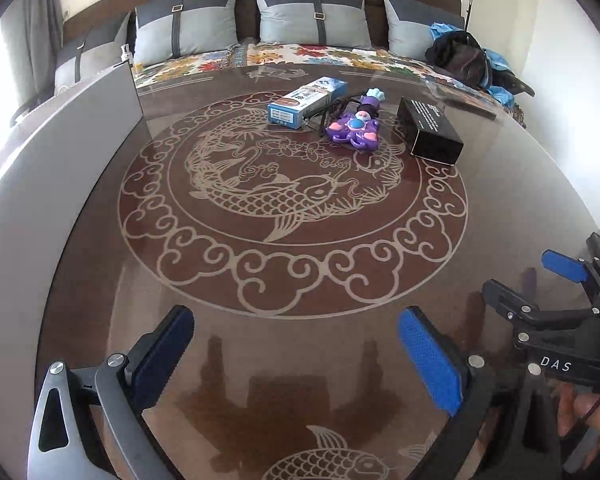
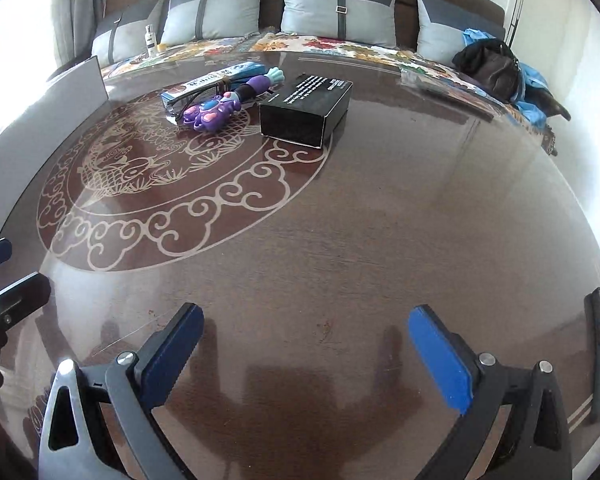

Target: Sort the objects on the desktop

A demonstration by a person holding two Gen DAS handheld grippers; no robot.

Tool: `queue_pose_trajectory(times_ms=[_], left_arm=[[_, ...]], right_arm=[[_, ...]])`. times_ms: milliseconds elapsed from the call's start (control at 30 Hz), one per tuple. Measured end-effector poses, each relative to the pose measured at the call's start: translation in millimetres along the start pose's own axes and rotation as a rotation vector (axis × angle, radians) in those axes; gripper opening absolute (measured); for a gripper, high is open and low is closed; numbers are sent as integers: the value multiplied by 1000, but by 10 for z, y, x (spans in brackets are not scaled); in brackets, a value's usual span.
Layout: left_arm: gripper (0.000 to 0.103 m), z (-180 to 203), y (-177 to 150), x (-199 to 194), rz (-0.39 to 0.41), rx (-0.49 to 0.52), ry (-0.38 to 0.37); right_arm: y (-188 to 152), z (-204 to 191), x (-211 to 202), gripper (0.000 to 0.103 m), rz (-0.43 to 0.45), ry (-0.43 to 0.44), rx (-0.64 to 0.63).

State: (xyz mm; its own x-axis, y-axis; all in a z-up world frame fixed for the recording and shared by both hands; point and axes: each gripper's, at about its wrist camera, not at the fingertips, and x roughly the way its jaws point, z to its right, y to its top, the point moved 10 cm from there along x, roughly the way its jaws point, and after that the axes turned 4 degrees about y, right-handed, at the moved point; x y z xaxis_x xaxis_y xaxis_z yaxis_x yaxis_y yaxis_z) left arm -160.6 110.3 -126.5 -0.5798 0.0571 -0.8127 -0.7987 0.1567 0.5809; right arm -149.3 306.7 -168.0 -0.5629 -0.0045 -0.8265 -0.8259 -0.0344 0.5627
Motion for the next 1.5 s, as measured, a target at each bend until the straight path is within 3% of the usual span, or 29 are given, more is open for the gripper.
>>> queue_pose_trajectory(times_ms=[200, 400, 1500], left_arm=[[103, -31, 7, 245, -39, 6, -3], [103, -23, -10, 233, -5, 7, 4], [103, -21, -2, 241, -1, 2, 6]], right_arm=[[18, 48, 80, 103, -21, 18, 46], [34, 54, 103, 103, -14, 24, 68], [77, 54, 112, 103, 21, 12, 81]])
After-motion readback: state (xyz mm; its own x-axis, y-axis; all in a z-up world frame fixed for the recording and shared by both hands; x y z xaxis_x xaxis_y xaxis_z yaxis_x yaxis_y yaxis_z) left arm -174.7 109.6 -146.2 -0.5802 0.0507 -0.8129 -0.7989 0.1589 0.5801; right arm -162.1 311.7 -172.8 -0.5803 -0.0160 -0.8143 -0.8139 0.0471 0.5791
